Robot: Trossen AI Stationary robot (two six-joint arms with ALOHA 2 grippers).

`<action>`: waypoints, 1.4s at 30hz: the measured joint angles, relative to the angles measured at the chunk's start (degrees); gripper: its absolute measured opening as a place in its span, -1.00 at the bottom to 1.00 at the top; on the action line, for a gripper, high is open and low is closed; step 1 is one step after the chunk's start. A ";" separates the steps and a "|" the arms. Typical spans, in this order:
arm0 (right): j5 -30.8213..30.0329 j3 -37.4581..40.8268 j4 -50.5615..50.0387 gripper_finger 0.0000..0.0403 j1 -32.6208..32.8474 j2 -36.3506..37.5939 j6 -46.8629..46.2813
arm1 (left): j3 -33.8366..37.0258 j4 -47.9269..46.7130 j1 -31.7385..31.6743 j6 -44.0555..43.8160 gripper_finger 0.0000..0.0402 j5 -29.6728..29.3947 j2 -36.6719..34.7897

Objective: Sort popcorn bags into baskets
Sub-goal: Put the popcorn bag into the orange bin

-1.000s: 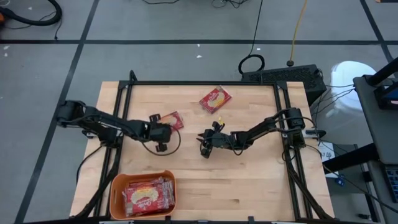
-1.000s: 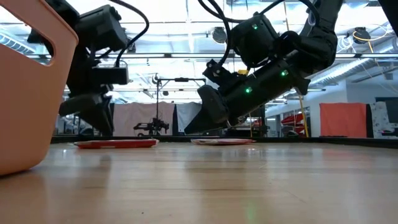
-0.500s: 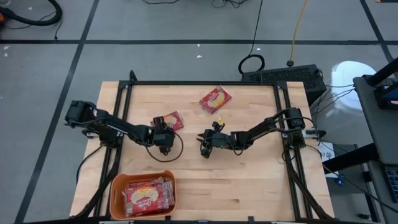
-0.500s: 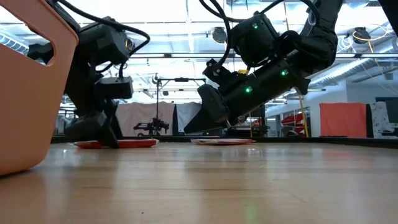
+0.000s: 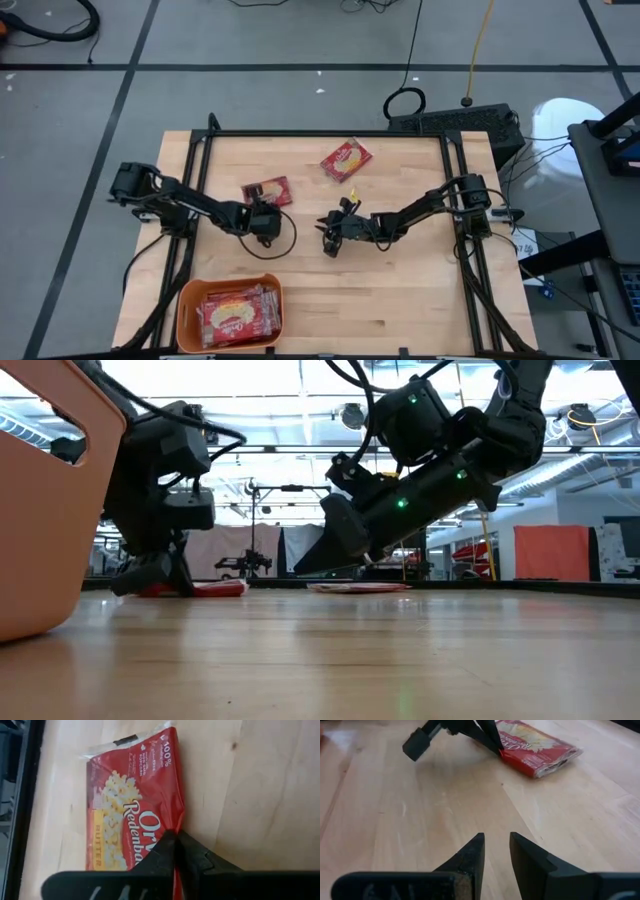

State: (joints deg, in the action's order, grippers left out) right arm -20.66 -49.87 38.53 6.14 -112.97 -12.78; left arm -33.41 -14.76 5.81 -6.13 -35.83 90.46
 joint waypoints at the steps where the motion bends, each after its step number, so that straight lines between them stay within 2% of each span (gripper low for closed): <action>1: -0.01 0.00 0.07 -0.57 0.03 0.00 -0.01 | -0.44 -1.01 0.22 -0.02 -0.94 0.54 -0.59; 7: 0.03 0.00 0.45 -0.57 0.20 0.00 0.85 | -5.25 -7.86 2.76 -0.13 -0.98 5.17 -6.50; 9: 0.81 0.00 1.38 -0.57 0.74 0.00 4.34 | -6.64 -10.80 3.88 -0.07 -0.98 6.59 -9.33; 13: 1.20 0.00 6.25 -0.50 3.26 0.00 14.24 | -8.78 -12.95 5.30 1.71 -0.98 13.11 -14.87; 19: -4.35 -0.09 15.47 -0.19 5.81 0.00 24.82 | -9.44 -13.38 6.53 4.52 -0.99 24.09 -22.25; 23: -4.64 -0.13 17.41 0.07 5.98 0.00 27.99 | -9.29 -13.82 6.49 4.61 -0.99 29.69 -24.71; 28: 2.70 -1.66 17.10 0.32 4.69 -0.57 28.53 | -9.29 -11.10 7.02 5.82 -0.99 31.90 -25.10; 30: 2.76 -3.07 16.40 0.35 4.54 -0.57 28.53 | -9.29 -9.67 7.09 6.12 -0.99 33.25 -25.10; 35: 5.98 -5.49 14.25 0.24 4.61 -0.66 30.46 | -9.29 -6.24 7.10 7.46 -0.99 34.40 -25.12; 42: 5.64 -6.54 11.69 -0.30 4.60 -0.66 27.91 | -9.30 -4.88 7.08 7.56 -0.97 34.42 -25.10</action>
State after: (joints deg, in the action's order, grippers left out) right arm -15.02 -56.40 50.23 10.74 -113.62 15.13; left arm -42.71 -19.64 12.89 1.43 -1.41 65.36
